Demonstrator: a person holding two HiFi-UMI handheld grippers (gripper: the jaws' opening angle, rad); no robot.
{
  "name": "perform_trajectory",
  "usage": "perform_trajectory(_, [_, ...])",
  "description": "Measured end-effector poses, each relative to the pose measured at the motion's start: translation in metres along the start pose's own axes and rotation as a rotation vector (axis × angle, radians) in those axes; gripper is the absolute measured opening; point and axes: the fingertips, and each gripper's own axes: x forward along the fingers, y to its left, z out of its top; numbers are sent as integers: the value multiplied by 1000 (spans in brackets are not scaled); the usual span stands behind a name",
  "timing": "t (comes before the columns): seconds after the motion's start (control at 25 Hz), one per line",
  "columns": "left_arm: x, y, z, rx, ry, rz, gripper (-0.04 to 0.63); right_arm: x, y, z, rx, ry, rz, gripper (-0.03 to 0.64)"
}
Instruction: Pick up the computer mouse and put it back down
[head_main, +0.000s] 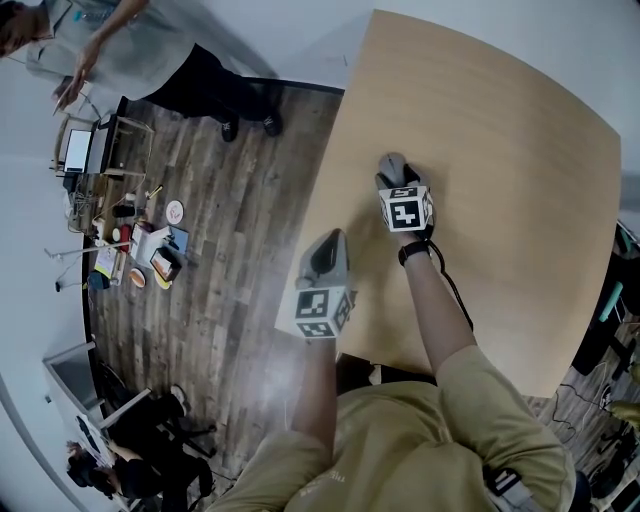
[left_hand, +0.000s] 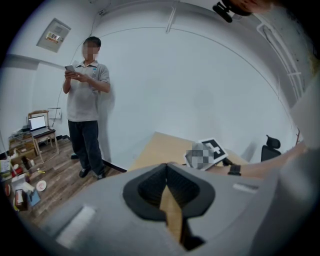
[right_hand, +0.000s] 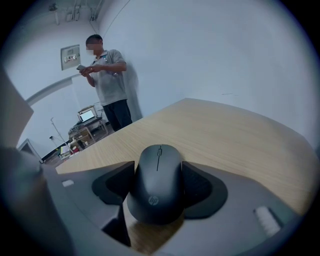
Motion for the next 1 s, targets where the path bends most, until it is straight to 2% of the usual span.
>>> perform_trajectory(0.32, [-27,-12,16,11,-44,-35,2,-70,10,2,30,-163,-8,299])
perform_trajectory(0.52, [-55,-25,34,30,-81,-76,2,-149,22,9,76,-284,-39,299])
perform_trajectory(0.76, [-86,-51,57,74,-129,-140,2,-257,37,31,80,-465,-83,299])
perform_trajectory(1.0, [-126,-81,96,135,-220,-212,2,-358,59,51,90,-639,-129,300])
